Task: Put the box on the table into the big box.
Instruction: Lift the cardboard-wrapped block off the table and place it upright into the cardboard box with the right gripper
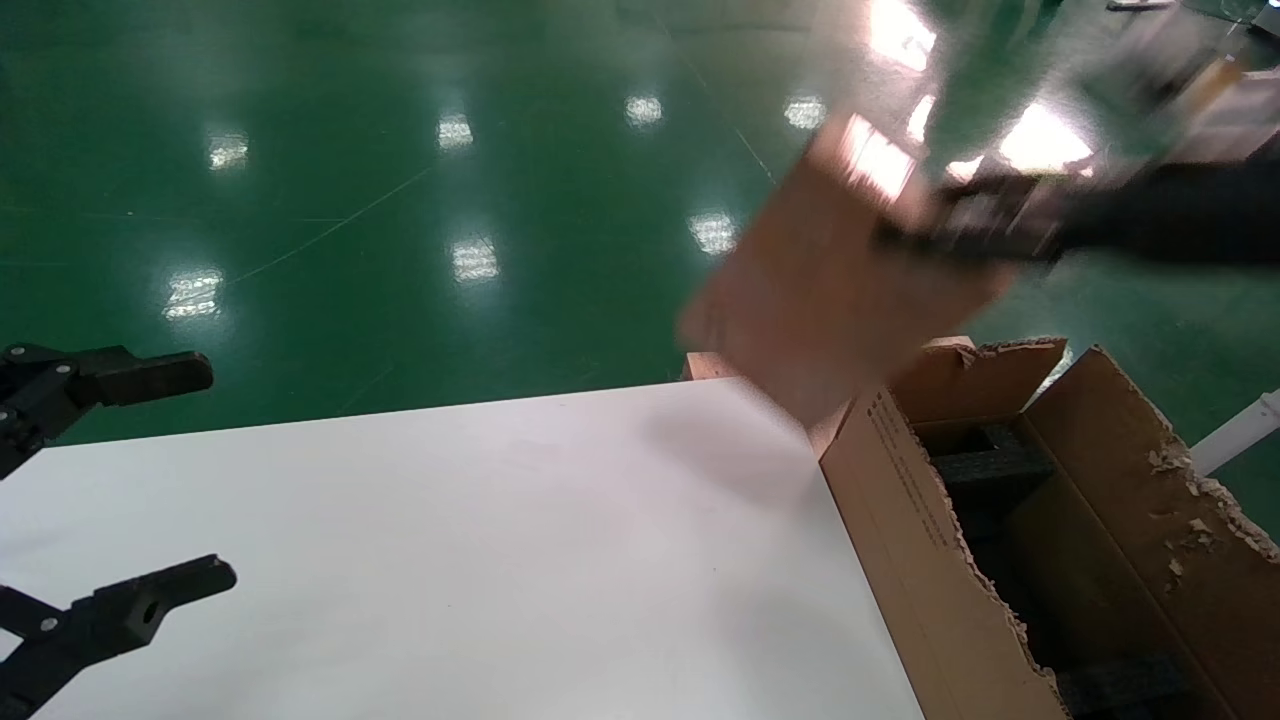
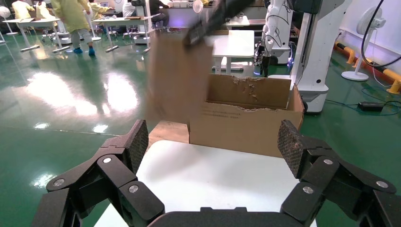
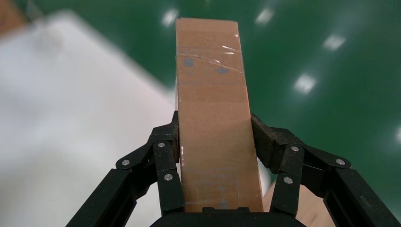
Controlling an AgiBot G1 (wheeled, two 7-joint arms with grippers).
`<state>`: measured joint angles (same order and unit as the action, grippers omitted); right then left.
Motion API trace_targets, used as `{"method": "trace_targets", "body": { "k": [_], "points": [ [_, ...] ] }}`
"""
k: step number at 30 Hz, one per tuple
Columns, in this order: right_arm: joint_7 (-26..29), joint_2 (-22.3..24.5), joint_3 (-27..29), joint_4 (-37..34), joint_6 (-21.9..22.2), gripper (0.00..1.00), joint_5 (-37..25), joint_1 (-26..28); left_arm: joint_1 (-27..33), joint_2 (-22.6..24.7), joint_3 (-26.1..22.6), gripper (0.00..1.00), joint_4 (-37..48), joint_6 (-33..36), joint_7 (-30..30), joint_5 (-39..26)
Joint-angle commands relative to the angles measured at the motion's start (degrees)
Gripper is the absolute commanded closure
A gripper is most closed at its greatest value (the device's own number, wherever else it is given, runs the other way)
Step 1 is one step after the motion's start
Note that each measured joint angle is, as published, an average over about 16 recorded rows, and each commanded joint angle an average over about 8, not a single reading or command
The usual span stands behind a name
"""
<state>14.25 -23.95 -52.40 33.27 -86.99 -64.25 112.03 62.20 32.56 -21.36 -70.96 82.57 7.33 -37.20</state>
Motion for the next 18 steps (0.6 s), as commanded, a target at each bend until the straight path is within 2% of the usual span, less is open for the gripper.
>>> {"method": "trace_targets", "body": {
  "k": [1, 5, 9, 14, 18],
  "points": [
    [6.27, 1.67, 0.84, 1.30, 0.15, 1.00, 0.02, 4.36, 0.00, 0.00, 0.00, 0.00, 0.00, 0.00, 0.00, 0.00],
    [12.23, 5.08, 1.45, 7.19, 2.28, 1.00, -5.38, 11.65, 0.00, 0.00, 0.00, 0.00, 0.00, 0.00, 0.00, 0.00],
    [16.83, 9.57, 1.39, 12.74, 3.79, 1.00, -12.05, 16.04, 0.00, 0.00, 0.00, 0.00, 0.00, 0.00, 0.00, 0.00],
    [24.18, 16.80, 0.46, 18.89, 4.51, 1.00, -19.31, 17.41, 0.00, 0.00, 0.00, 0.00, 0.00, 0.00, 0.00, 0.00],
    [30.58, 22.28, -1.17, 23.33, 5.71, 1.00, -22.08, 15.94, 0.00, 0.00, 0.00, 0.00, 0.00, 0.00, 0.00, 0.00]
  ]
}}
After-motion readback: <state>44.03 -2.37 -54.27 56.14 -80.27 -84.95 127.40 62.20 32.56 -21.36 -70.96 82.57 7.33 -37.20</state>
